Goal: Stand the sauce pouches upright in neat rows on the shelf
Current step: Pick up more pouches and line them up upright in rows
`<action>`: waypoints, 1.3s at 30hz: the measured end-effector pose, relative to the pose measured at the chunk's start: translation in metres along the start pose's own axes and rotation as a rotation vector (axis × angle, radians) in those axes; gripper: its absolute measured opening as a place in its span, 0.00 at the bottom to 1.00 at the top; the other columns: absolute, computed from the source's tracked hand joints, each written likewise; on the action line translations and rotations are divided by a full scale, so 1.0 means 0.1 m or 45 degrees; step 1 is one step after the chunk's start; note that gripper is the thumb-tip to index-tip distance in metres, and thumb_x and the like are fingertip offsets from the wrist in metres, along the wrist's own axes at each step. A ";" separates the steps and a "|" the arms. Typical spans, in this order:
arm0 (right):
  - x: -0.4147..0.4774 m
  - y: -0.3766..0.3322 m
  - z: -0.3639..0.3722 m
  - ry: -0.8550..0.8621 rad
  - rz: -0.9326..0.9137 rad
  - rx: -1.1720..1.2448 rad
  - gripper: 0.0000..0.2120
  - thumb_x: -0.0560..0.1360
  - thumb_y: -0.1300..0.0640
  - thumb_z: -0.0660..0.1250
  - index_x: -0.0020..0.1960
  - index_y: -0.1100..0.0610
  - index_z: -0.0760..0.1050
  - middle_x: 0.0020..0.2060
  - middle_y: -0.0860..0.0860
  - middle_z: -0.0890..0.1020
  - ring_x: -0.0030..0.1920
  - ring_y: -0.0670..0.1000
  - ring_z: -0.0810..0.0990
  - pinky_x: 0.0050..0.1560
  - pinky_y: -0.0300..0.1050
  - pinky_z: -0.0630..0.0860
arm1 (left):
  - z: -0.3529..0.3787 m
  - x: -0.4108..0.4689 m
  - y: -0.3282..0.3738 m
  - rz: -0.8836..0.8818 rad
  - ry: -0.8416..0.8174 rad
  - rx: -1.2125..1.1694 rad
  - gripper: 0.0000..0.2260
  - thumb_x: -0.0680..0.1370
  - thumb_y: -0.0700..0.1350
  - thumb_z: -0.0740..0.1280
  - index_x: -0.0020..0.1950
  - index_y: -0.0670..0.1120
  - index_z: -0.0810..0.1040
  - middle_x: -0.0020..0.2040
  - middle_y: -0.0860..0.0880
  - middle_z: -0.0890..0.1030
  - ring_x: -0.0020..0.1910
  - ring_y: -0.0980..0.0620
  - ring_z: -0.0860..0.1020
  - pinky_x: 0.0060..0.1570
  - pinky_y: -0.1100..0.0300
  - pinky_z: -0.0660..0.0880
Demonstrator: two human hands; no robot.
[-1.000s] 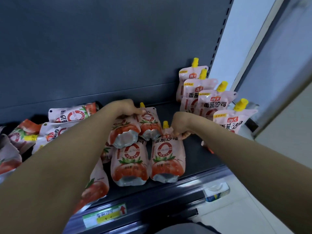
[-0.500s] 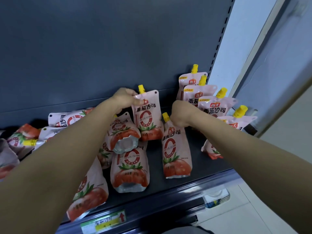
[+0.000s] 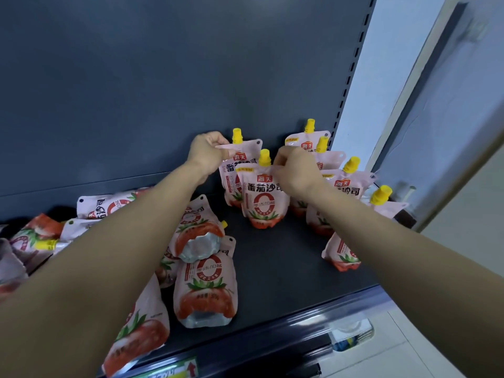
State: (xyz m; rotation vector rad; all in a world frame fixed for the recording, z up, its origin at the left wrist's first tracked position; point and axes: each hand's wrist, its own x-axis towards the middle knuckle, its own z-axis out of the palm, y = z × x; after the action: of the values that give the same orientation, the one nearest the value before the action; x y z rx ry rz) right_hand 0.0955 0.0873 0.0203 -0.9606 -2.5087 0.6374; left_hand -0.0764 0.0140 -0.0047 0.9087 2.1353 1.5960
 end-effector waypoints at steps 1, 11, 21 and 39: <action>0.00 0.00 0.02 -0.004 0.022 0.068 0.04 0.75 0.65 0.64 0.42 0.59 0.73 0.46 0.60 0.82 0.47 0.59 0.79 0.46 0.49 0.76 | 0.02 0.00 0.01 0.009 -0.012 -0.025 0.12 0.71 0.33 0.70 0.34 0.47 0.73 0.34 0.49 0.78 0.32 0.54 0.74 0.36 0.62 0.73; 0.00 0.03 0.07 -0.128 0.058 0.004 0.09 0.78 0.63 0.60 0.54 0.65 0.77 0.49 0.61 0.82 0.46 0.58 0.79 0.37 0.42 0.70 | -0.03 -0.03 0.05 0.003 -0.282 0.043 0.07 0.75 0.37 0.68 0.39 0.48 0.77 0.38 0.50 0.79 0.36 0.58 0.78 0.39 0.66 0.78; -0.05 -0.01 0.12 0.020 0.022 0.034 0.11 0.78 0.65 0.58 0.56 0.67 0.76 0.52 0.63 0.82 0.51 0.60 0.79 0.41 0.41 0.67 | -0.11 -0.18 0.04 -0.052 -0.221 0.063 0.10 0.77 0.32 0.63 0.58 0.36 0.77 0.45 0.46 0.80 0.46 0.51 0.78 0.43 0.66 0.78; -0.51 -0.61 0.29 -0.222 -0.451 -0.038 0.11 0.76 0.56 0.66 0.54 0.63 0.75 0.48 0.58 0.80 0.49 0.57 0.78 0.48 0.49 0.75 | -0.83 -1.02 0.12 -0.009 -0.023 0.403 0.10 0.74 0.34 0.67 0.56 0.38 0.78 0.48 0.45 0.78 0.47 0.52 0.75 0.50 0.64 0.72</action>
State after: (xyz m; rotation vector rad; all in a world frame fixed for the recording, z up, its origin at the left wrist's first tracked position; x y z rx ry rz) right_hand 0.0845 0.0030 0.0195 -0.4643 -2.7537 0.5917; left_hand -0.0464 -0.1121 0.0217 1.0010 2.4175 1.2607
